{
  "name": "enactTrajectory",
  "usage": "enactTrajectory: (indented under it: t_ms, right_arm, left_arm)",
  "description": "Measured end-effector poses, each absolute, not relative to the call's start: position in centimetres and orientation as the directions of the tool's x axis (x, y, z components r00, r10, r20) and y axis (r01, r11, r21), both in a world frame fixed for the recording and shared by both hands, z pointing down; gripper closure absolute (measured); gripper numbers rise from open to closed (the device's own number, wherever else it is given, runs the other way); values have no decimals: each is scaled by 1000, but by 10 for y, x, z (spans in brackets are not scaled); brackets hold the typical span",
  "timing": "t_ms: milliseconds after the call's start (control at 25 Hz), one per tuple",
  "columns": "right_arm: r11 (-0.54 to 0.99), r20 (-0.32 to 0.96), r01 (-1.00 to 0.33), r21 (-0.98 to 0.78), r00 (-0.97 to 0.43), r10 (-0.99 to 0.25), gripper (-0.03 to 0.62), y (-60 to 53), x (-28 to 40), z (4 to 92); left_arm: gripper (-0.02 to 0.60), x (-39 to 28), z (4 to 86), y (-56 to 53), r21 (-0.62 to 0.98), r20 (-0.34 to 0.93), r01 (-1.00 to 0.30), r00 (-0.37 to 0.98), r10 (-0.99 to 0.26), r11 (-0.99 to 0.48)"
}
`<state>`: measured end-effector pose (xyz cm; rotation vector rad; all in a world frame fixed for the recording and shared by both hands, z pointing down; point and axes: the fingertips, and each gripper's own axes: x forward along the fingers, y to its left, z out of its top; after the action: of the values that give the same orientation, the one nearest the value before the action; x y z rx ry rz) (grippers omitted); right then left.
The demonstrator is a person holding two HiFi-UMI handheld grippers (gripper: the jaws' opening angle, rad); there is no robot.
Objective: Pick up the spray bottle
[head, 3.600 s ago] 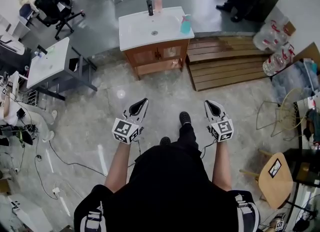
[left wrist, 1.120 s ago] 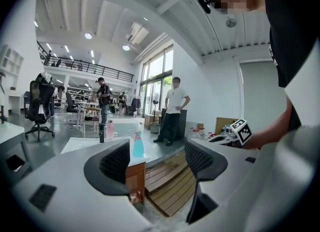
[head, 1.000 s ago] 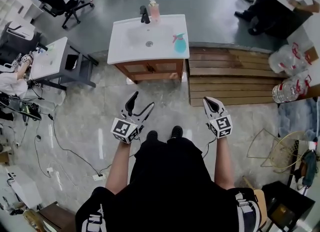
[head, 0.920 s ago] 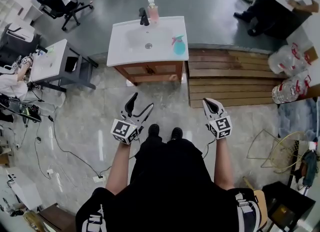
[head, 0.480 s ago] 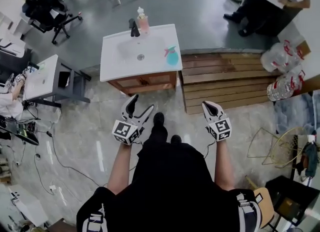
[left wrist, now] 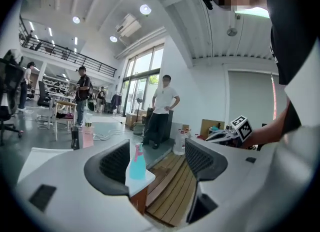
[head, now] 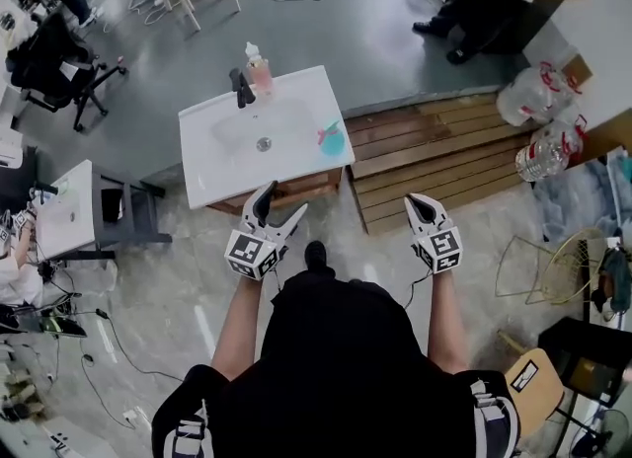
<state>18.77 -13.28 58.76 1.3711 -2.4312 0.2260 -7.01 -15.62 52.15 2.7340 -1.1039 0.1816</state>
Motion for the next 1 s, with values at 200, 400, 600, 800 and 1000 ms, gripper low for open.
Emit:
enactTrajectory:
  t_ms: [200, 400, 600, 800, 1000]
  right_arm:
    - [484, 383, -875, 23, -439, -813, 577, -162, 158, 591]
    - [457, 407, -889, 21, -410, -816, 577, -180, 141, 602]
    - [457, 441, -889, 7, -408, -800, 577, -211, 145, 612]
    - [502, 445, -865, 4, -448, -776, 577, -266, 154, 619]
    - [557, 432, -831, 0, -502, -749, 577, -323, 171, 616]
  left_arm:
    - [256, -71, 531, -199, 129, 196, -623, 779, -595, -772]
    - [256, -67, 543, -224, 137, 216, -564, 820, -531, -815]
    - [256, -68, 552, -254, 164, 231, -563, 820, -524, -810]
    - [256, -56, 562, -292, 128, 271, -599, 788, -553, -790]
    - [256, -26, 568, -321, 77, 308, -625, 756, -577, -777]
